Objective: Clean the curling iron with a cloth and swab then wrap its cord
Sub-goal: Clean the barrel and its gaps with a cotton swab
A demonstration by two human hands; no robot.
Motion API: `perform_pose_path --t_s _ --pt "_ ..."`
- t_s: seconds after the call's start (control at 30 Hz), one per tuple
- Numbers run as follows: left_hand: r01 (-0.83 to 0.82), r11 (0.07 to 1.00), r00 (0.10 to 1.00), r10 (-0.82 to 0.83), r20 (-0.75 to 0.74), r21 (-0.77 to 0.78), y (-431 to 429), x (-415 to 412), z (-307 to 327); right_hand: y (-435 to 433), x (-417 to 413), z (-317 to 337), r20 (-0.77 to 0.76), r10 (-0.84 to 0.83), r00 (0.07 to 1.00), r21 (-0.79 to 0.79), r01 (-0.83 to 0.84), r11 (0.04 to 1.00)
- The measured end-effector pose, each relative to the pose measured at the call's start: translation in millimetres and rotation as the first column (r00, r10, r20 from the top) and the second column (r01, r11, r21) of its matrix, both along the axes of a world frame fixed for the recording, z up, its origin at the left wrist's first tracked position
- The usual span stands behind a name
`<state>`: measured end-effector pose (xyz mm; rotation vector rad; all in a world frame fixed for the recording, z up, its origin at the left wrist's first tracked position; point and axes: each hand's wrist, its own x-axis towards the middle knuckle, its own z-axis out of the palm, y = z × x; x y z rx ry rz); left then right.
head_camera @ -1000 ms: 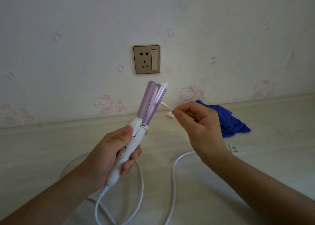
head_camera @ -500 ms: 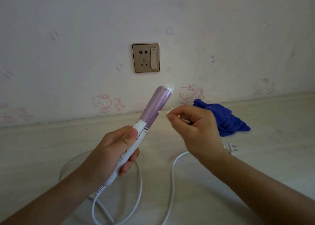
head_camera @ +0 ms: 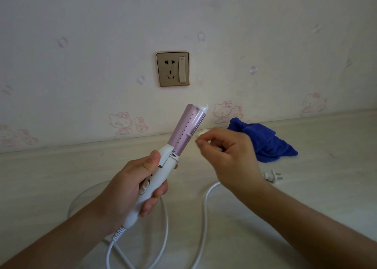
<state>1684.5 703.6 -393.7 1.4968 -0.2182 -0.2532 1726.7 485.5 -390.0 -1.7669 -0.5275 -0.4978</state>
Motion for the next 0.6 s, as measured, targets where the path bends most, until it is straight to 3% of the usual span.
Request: perform_pose_path --t_s 0.17,0.37,0.5,0.6 --pt "-0.011 1.0 0.999 0.01 0.052 0.029 2.7 2.3 -4.3 -13.0 13.7 7.3 -0.025 -0.116 0.993 0.088 0.118 0.989" --pt "-0.03 0.996 0.993 0.021 0.115 0.082 3.5 1.8 -4.9 5.6 -2.6 0.0 0.0 -0.029 1.0 -0.028 0.029 0.999" --pt "-0.071 0.991 0.987 0.054 0.15 0.111 0.8 0.8 -3.5 -9.5 11.1 5.1 -0.042 -0.106 0.993 0.07 0.109 0.992" --pt "-0.127 0.976 0.969 0.085 0.23 0.175 -0.5 -1.5 -2.7 3.9 -1.3 -1.2 -0.026 -0.049 0.998 -0.041 0.048 0.998"
